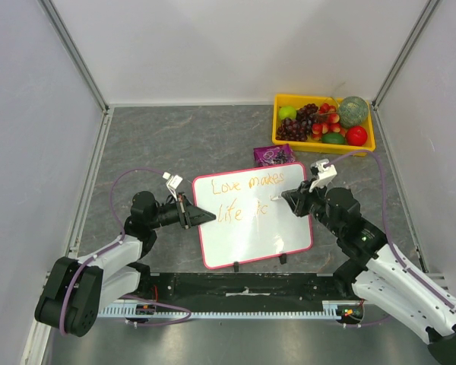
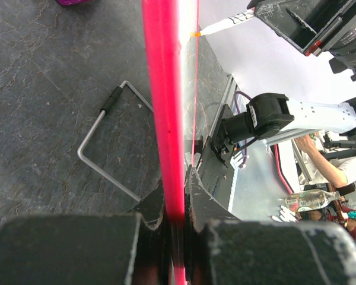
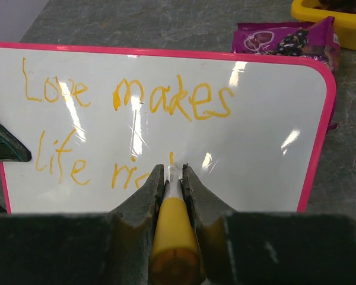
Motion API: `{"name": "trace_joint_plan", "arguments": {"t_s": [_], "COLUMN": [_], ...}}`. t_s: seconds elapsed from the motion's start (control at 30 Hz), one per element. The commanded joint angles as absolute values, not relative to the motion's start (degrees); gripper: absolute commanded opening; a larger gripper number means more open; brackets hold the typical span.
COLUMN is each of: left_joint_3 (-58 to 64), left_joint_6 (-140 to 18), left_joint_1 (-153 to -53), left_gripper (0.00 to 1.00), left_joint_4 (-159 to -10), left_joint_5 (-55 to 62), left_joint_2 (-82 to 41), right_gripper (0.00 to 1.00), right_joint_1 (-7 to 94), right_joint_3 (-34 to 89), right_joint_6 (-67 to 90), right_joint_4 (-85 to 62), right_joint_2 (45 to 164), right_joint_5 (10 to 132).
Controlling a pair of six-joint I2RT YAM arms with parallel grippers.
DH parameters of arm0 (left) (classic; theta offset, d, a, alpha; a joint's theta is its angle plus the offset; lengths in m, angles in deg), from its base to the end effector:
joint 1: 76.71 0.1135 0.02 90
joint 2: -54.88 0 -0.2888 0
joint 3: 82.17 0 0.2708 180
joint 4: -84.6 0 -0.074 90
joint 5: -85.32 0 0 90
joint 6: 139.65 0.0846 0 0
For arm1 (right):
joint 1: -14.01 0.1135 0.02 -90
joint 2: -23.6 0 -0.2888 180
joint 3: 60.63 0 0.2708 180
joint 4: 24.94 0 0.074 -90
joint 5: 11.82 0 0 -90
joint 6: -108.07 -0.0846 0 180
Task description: Write a sentence on the whiteboard
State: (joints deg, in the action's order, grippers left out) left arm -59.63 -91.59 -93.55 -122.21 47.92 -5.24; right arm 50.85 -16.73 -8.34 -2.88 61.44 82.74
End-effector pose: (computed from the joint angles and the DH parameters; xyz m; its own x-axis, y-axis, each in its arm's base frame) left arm 0.1853 -0.1263 0.1753 -0.7499 -0.1972 -0.6315 0.5670 0.3004 -0.7670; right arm 0.1748 0.1226 0.2756 -0.4362 0.2272 -0.8707 -0.3824 0.8291 0.4079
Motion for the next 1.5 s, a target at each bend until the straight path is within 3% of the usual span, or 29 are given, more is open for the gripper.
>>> {"name": "trace_joint_plan", "arguments": {"t_s": [0.0, 0.67, 1.47], "left_joint_3": [-60.05, -60.05, -60.14], "left_joint_6": [-81.12, -81.12, -81.12], "left_joint_1": [-93.93, -93.85, -93.94], "left_gripper": [0.02, 0.02, 0.02], "left_joint_4": [-118.90, -118.90, -118.90], "left_joint_5": [44.10, 43.92, 44.19], "left_joint_2": [-6.29, -6.38, -6.03], "right_gripper": [0.00, 0.00, 0.00], "right_joint_1": [50.57, 50.57, 50.57], "right_joint_3": [-18.64, -21.11, -15.92], "right_joint_6": [-8.91, -11.46, -10.14], "right_joint_4": [1.57, 6.23, -0.79], "right_joint_2": [60.60, 56.12, 60.60], "right_joint_5": [82.31, 79.67, 84.42]}}
